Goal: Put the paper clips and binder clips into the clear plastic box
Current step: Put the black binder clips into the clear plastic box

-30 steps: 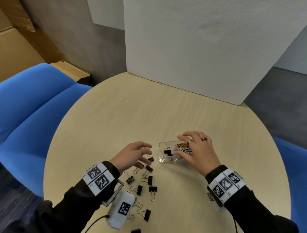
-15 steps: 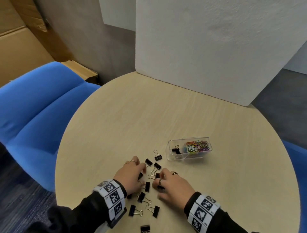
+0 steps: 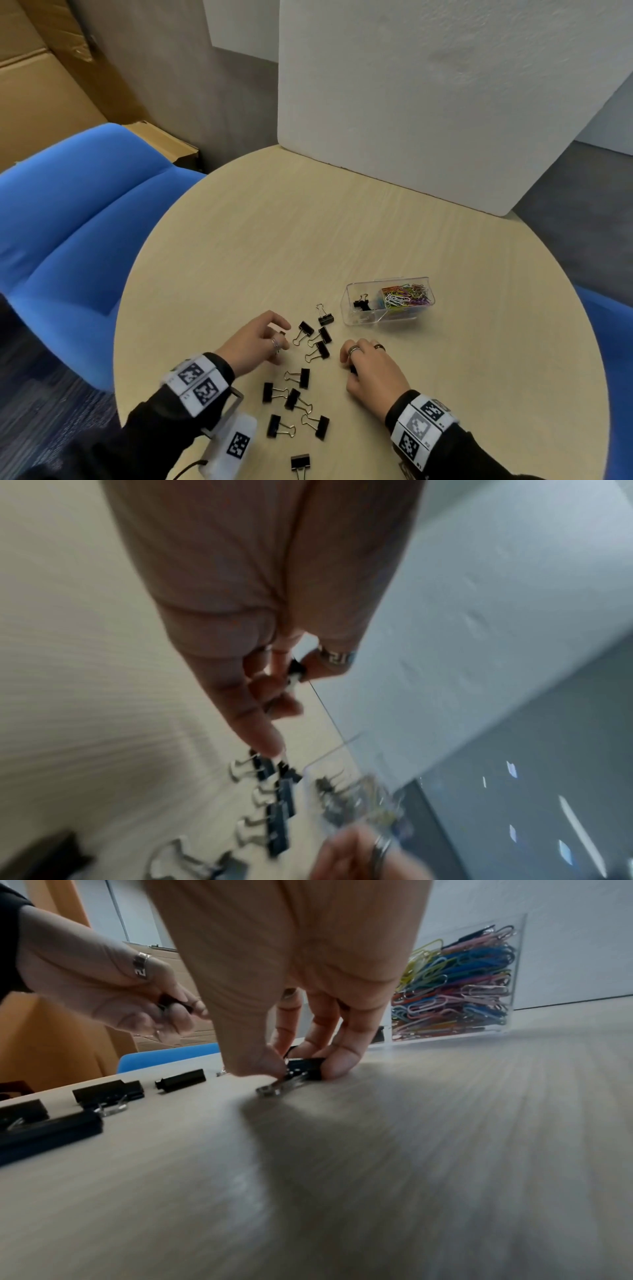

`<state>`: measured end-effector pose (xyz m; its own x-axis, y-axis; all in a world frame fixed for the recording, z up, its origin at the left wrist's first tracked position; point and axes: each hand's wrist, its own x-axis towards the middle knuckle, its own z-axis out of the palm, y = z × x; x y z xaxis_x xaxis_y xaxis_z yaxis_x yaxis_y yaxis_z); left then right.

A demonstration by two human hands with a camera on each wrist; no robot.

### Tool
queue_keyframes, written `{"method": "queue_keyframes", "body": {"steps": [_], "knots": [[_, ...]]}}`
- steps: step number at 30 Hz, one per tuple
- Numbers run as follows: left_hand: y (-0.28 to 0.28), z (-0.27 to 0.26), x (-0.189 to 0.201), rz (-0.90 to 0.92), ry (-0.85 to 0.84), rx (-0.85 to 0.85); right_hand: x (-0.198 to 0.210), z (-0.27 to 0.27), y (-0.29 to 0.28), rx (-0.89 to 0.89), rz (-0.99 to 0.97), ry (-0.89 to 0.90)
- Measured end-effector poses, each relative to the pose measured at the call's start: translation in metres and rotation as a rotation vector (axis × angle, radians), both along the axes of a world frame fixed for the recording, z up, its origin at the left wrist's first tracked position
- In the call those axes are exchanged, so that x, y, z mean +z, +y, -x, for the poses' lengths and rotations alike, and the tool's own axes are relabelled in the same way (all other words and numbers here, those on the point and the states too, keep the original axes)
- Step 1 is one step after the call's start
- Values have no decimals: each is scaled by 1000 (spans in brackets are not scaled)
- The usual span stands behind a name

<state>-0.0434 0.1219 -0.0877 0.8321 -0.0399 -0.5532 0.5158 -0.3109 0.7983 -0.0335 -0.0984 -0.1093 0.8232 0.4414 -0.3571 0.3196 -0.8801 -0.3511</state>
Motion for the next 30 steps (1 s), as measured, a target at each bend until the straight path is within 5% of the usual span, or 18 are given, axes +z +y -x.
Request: {"method": "queue_keyframes", "body": {"steps": [4,10,12,17,22,25,30], "knots": [[9,4,12,253,126,190,-5,-1,-5,-64,-80,30],[15,19,3,126,98,127,-7,-4,-14,-155,-137,85],[18,26,0,65,110,36,-8,-7,-18,-208,-224,136],[23,40,-9,-445,-82,-458,-4,-12,-28,-375,-517,331],[13,51,-17,-618,-137,-611,0,-15,-11,-399,-626,326],[8,52,-22,-671,-183,-621,1,-16,5,-364,-528,197],[8,54,-24,-698,-197,-642,0,-21,21,-105,-91,81]]}}
